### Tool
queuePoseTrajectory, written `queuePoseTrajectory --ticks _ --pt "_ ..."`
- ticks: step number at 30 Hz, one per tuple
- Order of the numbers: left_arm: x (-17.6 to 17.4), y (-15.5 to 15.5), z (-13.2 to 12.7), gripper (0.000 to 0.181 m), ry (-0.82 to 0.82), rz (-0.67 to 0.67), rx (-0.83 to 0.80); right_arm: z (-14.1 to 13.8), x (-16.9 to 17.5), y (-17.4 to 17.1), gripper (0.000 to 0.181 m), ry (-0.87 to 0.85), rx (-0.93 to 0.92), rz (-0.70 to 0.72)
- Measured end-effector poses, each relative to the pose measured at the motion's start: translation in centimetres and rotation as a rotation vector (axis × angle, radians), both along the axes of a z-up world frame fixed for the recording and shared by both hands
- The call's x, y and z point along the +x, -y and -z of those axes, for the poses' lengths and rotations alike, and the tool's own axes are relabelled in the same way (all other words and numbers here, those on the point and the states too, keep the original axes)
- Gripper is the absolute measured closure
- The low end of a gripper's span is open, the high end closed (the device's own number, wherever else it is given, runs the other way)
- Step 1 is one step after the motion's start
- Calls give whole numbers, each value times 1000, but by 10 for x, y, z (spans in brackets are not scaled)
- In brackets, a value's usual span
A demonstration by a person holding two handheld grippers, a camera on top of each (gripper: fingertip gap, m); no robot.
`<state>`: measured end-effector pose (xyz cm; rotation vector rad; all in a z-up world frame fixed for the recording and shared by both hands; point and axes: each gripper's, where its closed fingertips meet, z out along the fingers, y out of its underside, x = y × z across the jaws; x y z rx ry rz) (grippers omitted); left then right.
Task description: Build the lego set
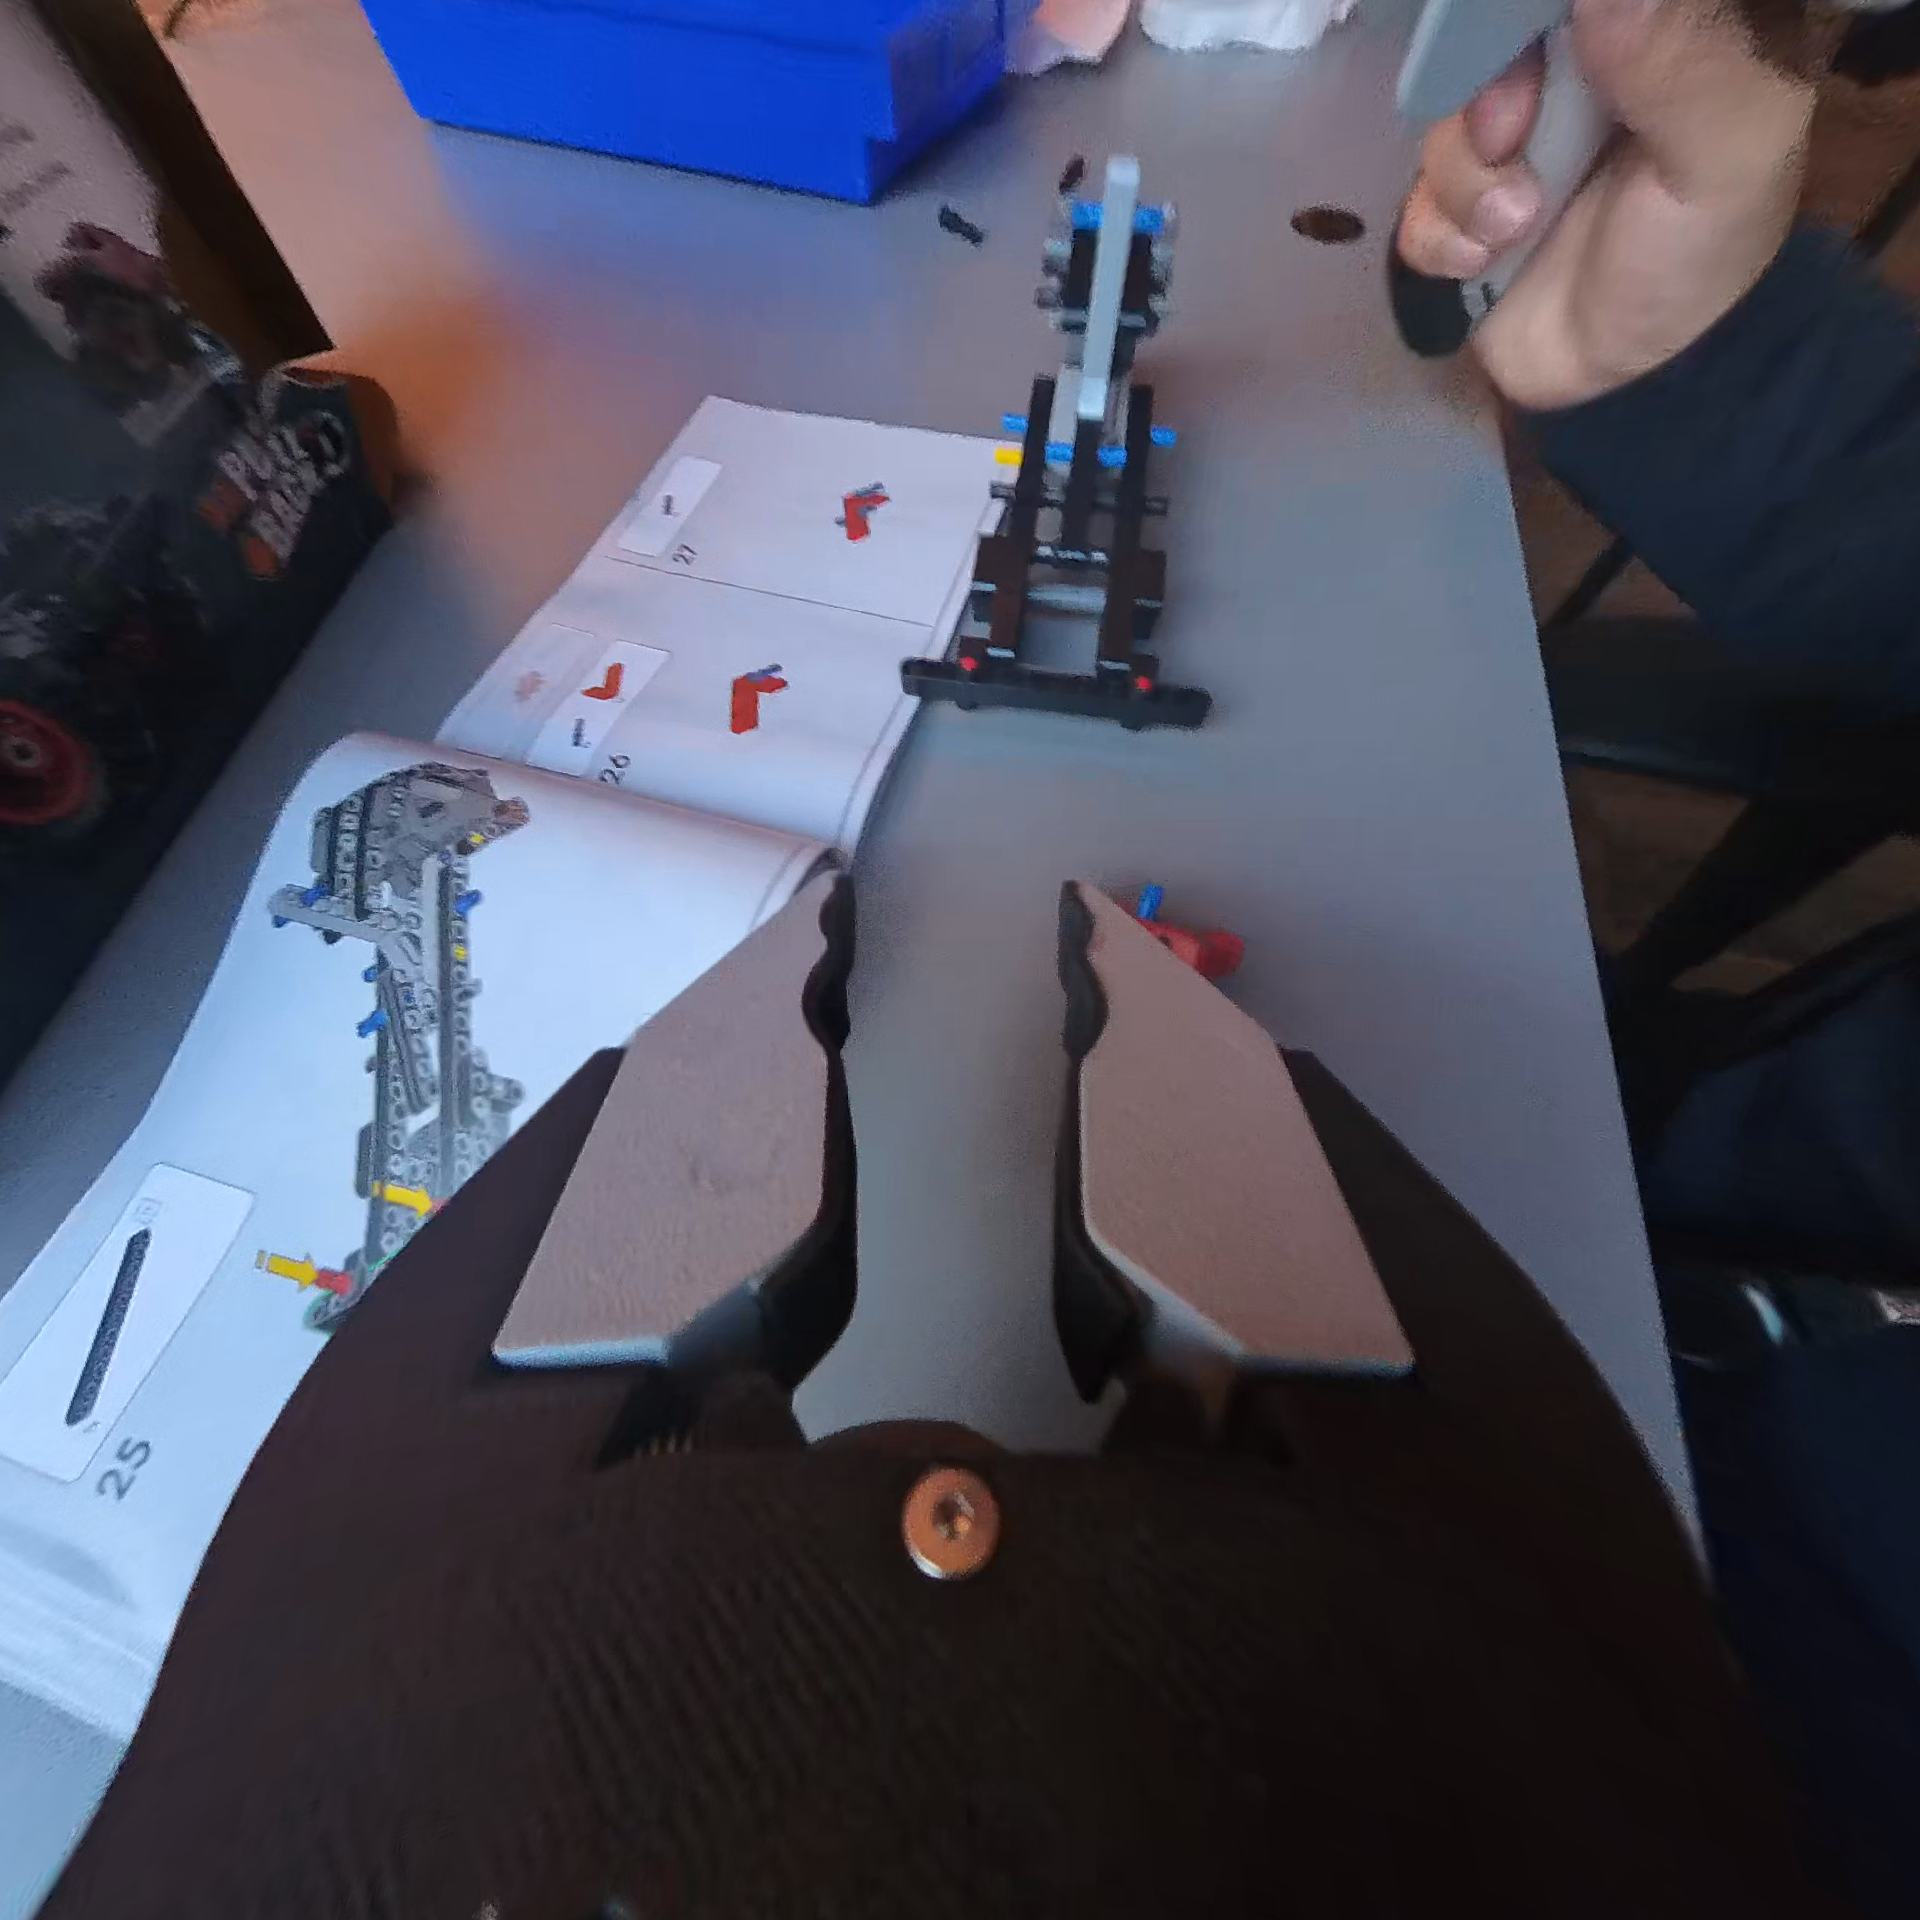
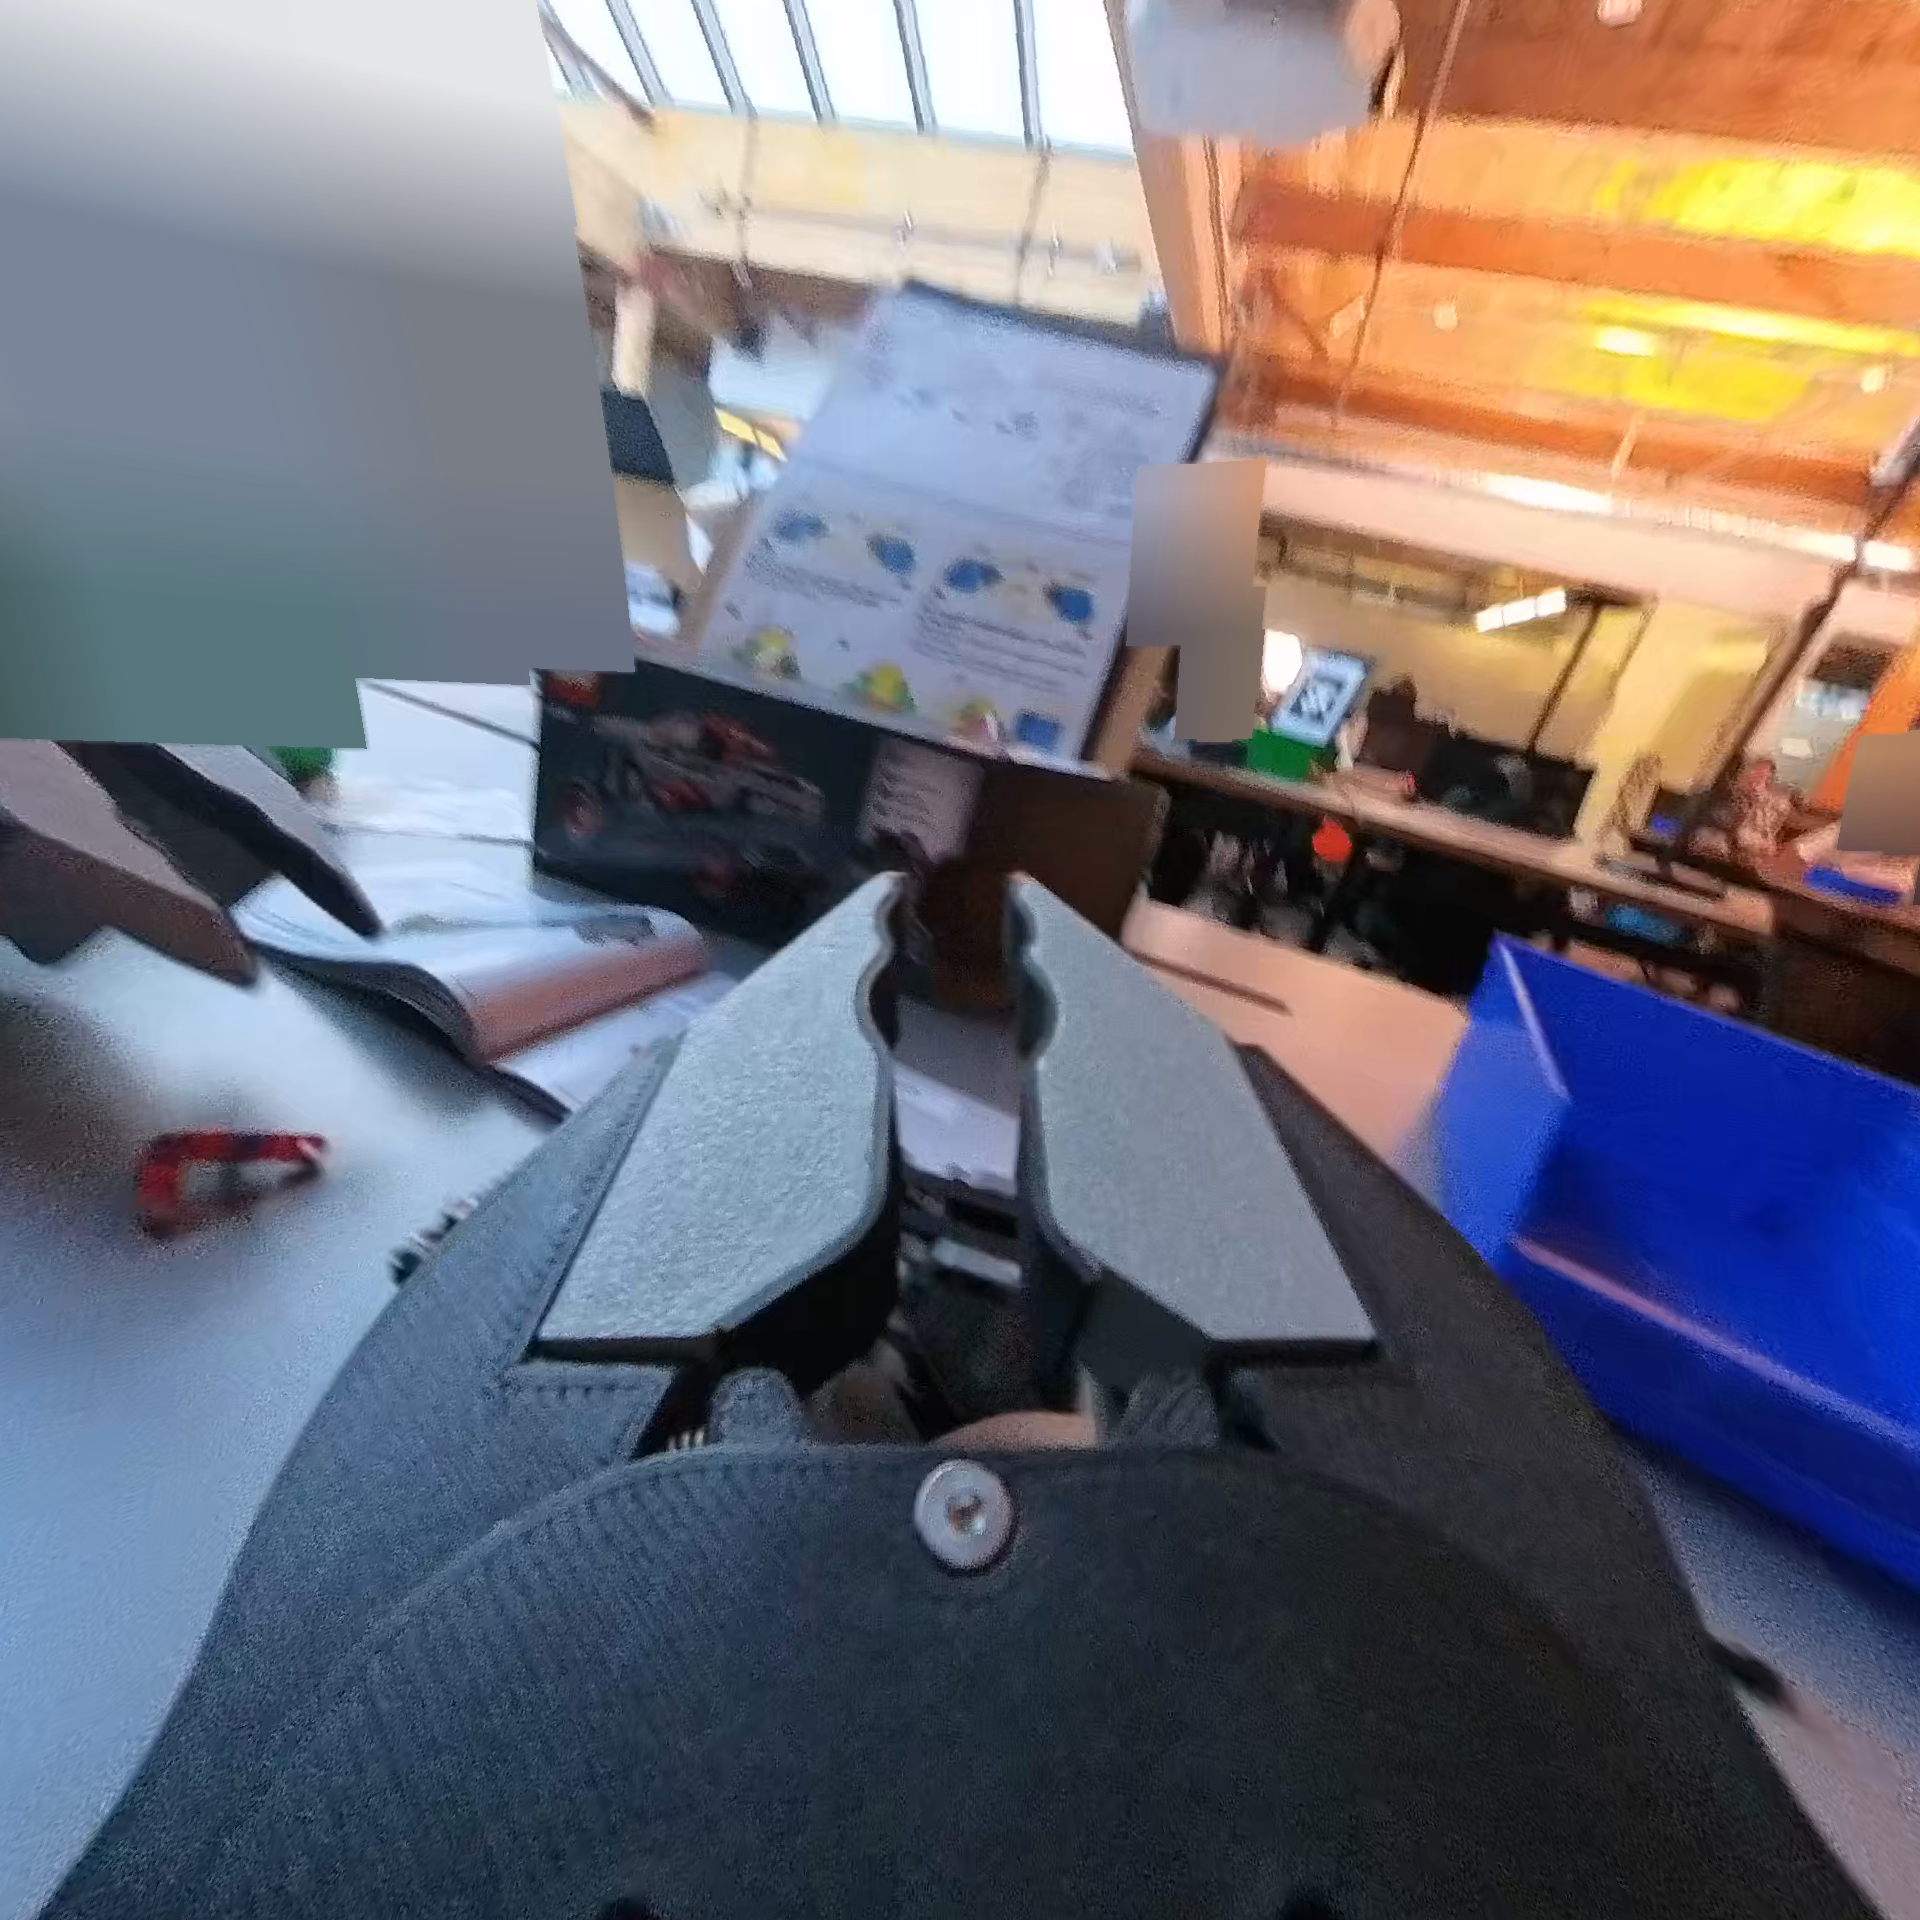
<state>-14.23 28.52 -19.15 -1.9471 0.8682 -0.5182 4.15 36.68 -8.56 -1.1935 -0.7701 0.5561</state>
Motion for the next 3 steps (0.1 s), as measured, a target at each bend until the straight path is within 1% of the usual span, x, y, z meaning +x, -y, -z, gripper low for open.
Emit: queuePoseTrajectory --ticks 1,2,3 --pt "-1 -3 -6 145 23 -11 -7 3 13 -11 151 39 -50 12" --pt "0 -7 -11 145 42 -19 -25 11 20 -19 139 97 -116 -25" --pt "2 -11 -14 141 48 -23 -59 27 22 -18 139 189 -199 -130"
